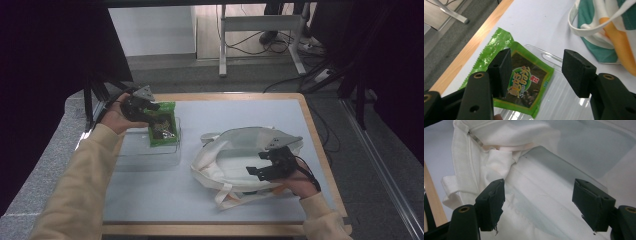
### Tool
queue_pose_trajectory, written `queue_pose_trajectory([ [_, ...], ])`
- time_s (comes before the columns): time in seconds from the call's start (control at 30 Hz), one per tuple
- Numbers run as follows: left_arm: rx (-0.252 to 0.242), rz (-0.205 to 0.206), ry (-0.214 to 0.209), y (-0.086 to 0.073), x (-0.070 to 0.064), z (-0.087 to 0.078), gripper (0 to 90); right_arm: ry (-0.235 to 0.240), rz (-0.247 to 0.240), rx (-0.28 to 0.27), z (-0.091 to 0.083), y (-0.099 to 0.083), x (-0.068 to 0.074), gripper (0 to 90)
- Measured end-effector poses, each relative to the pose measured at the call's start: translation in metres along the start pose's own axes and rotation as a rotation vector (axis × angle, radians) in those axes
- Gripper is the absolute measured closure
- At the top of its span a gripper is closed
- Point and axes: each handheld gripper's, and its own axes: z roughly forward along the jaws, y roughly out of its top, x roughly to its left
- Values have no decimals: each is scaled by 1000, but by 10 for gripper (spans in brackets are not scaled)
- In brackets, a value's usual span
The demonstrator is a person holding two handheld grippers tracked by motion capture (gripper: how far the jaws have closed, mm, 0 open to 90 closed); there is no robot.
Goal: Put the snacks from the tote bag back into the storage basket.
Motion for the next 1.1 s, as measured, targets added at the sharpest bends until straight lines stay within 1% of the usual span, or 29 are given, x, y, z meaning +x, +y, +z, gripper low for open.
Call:
queue_pose_trajectory([
  [0.07,-7,-5,-7,-1,-3,-2,413,-2,4,-7,-2,0,0,263],
  [0.2,-24,-11,-13,-3,-14,-8,412,-6,7,-17,-5,0,0,263],
  [0.23,-24,-11,-13,-3,-14,-8,413,-6,7,-17,-5,0,0,263],
  [0.33,-38,-16,-20,-6,-27,-13,411,-7,8,-13,-4,0,0,263],
  [0.47,-54,-30,-37,-10,-40,-17,409,-8,11,-17,-5,0,-1,263],
  [0.57,-67,-38,-51,-12,-52,-16,409,-9,16,-19,-7,-1,-2,263],
  [0.77,-113,-62,-86,-18,-78,-13,408,-17,18,-25,-10,-2,-3,263],
  [0.8,-113,-62,-86,-18,-78,-13,409,-17,19,-27,-10,-3,-3,263],
  [0.83,-121,-69,-95,-21,-86,-12,407,-16,20,-26,-11,-3,-3,263],
  [0.87,-126,-76,-100,-23,-90,-12,407,-17,20,-28,-11,-3,-3,263],
  [0.9,-126,-76,-100,-23,-90,-12,407,-17,20,-28,-11,-3,-3,263],
  [0.93,-131,-77,-101,-26,-97,-12,407,-18,18,-28,-12,-3,-3,263],
  [1.0,-142,-86,-118,-29,-102,-11,403,-19,18,-29,-13,-4,-3,263],
  [1.1,-142,-100,-111,-33,-111,-9,400,-21,20,-30,-13,-4,-4,263],
])
